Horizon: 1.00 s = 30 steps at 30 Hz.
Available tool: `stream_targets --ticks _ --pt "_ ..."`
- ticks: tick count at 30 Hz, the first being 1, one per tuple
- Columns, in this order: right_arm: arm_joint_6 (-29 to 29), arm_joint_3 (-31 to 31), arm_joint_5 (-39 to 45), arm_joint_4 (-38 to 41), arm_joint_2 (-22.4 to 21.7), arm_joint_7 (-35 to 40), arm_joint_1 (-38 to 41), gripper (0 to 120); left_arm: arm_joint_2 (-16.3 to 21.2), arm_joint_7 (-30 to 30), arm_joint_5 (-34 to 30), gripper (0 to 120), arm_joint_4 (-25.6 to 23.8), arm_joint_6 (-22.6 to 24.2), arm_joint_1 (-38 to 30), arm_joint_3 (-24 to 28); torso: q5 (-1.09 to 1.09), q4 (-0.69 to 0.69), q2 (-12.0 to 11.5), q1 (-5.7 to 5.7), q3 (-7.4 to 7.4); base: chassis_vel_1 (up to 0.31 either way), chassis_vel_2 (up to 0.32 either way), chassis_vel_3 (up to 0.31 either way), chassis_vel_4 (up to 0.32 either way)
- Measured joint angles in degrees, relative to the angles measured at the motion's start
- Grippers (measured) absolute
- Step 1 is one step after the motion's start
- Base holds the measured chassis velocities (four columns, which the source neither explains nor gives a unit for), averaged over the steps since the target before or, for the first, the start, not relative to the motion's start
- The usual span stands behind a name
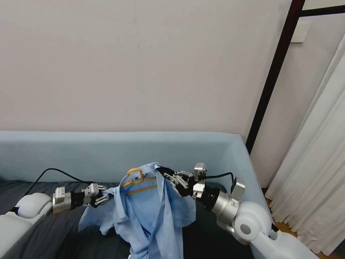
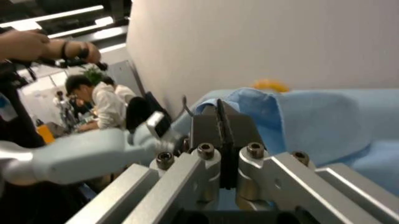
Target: Pick up the clothes from the sofa and hang them on the clothes hanger.
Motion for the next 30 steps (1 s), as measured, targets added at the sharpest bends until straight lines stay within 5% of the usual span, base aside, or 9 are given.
stream_targets --ticks 10,13,17,21,23,26,30 --pt "3.09 -1.12 -7.65 -6.38 2.37 -0.59 -2.84 0 0.10 0.93 -6.07 6 -4.70 1.92 -1.52 0.85 0.00 0.02 0.00 0.00 0.01 0.000 0.000 0.000 0.000" --pt "3.70 -1.07 -9.47 -6.13 1.77 -1.66 -3.55 8 -0.32 1.07 -6.31 6 -4.31 1.93 -2.40 1.34 0.00 0.01 0.00 0.00 0.01 0.000 0.000 0.000 0.000" --pt "3.99 0.37 -9.82 -5.11 -0.17 -9.74 -5.16 23 -0.49 1.20 -6.50 6 -3.51 1.93 -4.10 2.56 0.00 0.01 0.00 0.00 0.01 0.000 0.000 0.000 0.000" --pt "3.44 4.59 -10.00 -4.92 -3.18 -27.84 -6.63 42 -0.51 1.52 -6.51 6 -2.62 1.93 -5.36 3.09 0.00 0.00 0.00 0.00 0.01 0.000 0.000 0.000 0.000" --pt "3.38 5.45 -10.24 -4.85 -3.57 -28.32 -6.70 45 -0.44 1.78 -6.59 6 -2.56 1.93 -5.46 3.09 0.00 0.00 0.00 0.00 0.01 0.000 0.000 0.000 0.000" --pt "3.88 6.60 -11.59 -4.01 -4.25 -17.90 -6.76 55 -0.13 2.79 -7.12 6 -2.54 1.94 -5.70 3.08 0.00 0.00 0.00 0.00 0.01 0.000 0.000 0.000 0.000" --pt "4.21 6.57 -11.57 -2.47 -3.40 10.08 -5.84 72 0.77 5.59 -8.67 6 -2.53 2.07 -6.35 2.90 0.01 0.01 0.00 0.00 0.00 0.000 0.000 0.000 0.000"
